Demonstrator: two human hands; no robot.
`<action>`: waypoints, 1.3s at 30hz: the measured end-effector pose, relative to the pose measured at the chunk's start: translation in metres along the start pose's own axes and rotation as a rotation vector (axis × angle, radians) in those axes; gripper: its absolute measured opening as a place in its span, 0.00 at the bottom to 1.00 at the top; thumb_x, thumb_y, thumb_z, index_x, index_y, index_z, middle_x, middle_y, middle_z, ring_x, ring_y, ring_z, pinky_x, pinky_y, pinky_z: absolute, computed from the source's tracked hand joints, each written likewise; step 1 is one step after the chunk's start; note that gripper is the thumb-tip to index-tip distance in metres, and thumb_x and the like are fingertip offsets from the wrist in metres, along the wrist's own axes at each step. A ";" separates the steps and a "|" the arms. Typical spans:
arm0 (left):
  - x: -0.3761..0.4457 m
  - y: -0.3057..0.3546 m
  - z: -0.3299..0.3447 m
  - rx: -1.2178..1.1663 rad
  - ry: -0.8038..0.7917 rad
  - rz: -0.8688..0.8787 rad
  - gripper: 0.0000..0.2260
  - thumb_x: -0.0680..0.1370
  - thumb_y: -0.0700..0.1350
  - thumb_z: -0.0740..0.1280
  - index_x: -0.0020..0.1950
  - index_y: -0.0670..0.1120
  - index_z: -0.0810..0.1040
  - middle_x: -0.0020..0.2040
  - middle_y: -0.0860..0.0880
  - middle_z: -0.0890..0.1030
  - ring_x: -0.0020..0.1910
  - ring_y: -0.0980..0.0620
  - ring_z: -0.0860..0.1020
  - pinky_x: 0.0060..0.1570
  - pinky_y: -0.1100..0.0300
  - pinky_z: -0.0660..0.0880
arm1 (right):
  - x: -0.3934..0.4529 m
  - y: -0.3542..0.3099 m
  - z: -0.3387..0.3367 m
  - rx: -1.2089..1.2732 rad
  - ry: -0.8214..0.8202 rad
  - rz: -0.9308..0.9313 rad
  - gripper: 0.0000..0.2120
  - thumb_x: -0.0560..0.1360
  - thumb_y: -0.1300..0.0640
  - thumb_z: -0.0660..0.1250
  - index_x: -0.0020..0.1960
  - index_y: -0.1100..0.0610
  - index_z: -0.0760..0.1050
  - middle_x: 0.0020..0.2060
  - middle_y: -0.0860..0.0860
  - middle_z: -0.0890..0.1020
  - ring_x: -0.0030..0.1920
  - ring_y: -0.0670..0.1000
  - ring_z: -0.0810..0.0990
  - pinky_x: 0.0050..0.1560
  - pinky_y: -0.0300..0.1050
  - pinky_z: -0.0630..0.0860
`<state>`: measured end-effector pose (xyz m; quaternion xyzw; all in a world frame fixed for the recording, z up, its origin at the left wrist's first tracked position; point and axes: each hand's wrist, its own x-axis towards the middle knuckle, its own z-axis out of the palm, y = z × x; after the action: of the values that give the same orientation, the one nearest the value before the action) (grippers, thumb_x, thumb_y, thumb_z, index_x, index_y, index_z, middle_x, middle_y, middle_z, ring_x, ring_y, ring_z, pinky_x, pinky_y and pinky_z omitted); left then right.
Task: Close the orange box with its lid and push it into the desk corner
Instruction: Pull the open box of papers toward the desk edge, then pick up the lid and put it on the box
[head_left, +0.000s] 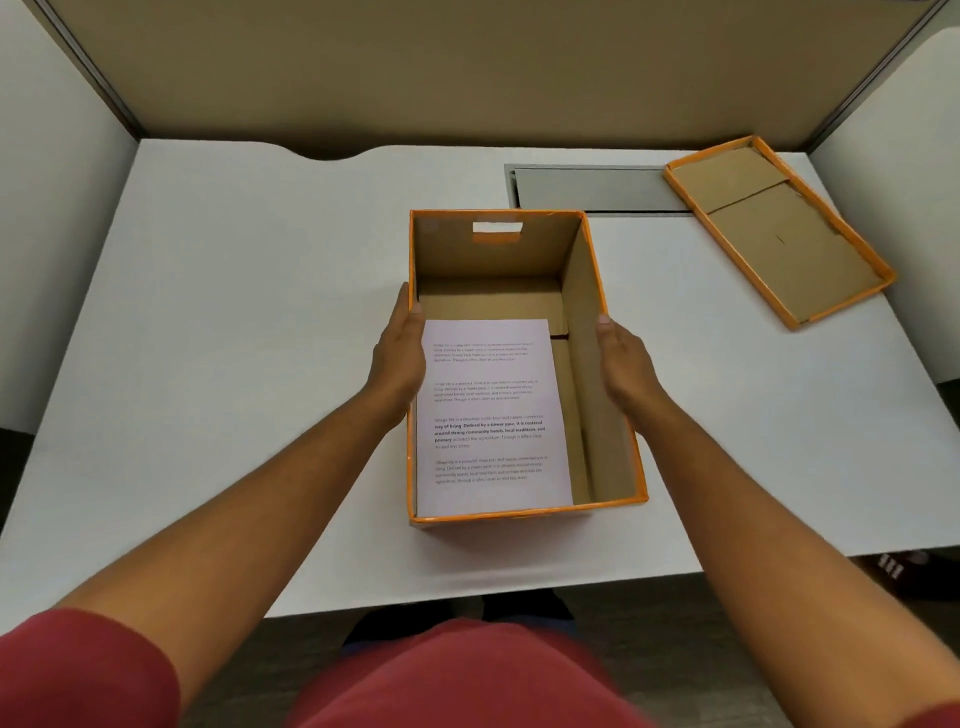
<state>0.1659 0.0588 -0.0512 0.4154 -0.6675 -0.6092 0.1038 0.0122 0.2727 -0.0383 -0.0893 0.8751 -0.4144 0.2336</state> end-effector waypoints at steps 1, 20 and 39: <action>-0.004 -0.004 -0.001 0.007 -0.001 0.001 0.26 0.86 0.63 0.49 0.85 0.63 0.54 0.82 0.55 0.67 0.45 0.76 0.67 0.43 0.76 0.64 | -0.004 0.004 0.001 -0.010 0.009 -0.002 0.30 0.86 0.38 0.47 0.80 0.54 0.65 0.79 0.55 0.69 0.79 0.57 0.66 0.75 0.52 0.64; -0.039 -0.011 -0.005 0.513 0.092 0.092 0.30 0.87 0.60 0.52 0.87 0.55 0.48 0.85 0.47 0.60 0.79 0.38 0.68 0.75 0.37 0.69 | -0.036 0.021 0.008 -0.064 0.056 -0.047 0.27 0.86 0.39 0.48 0.71 0.53 0.74 0.69 0.55 0.79 0.72 0.57 0.76 0.65 0.44 0.67; -0.052 0.086 0.268 0.768 -0.216 0.600 0.23 0.86 0.51 0.61 0.81 0.48 0.69 0.81 0.48 0.70 0.83 0.49 0.63 0.81 0.52 0.61 | 0.095 0.098 -0.152 -0.149 -0.034 -0.110 0.24 0.82 0.51 0.65 0.75 0.59 0.71 0.74 0.57 0.73 0.75 0.57 0.71 0.74 0.46 0.64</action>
<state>-0.0111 0.2818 -0.0182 0.1480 -0.9407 -0.3021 0.0444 -0.1403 0.4064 -0.0619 -0.1614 0.8932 -0.3586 0.2182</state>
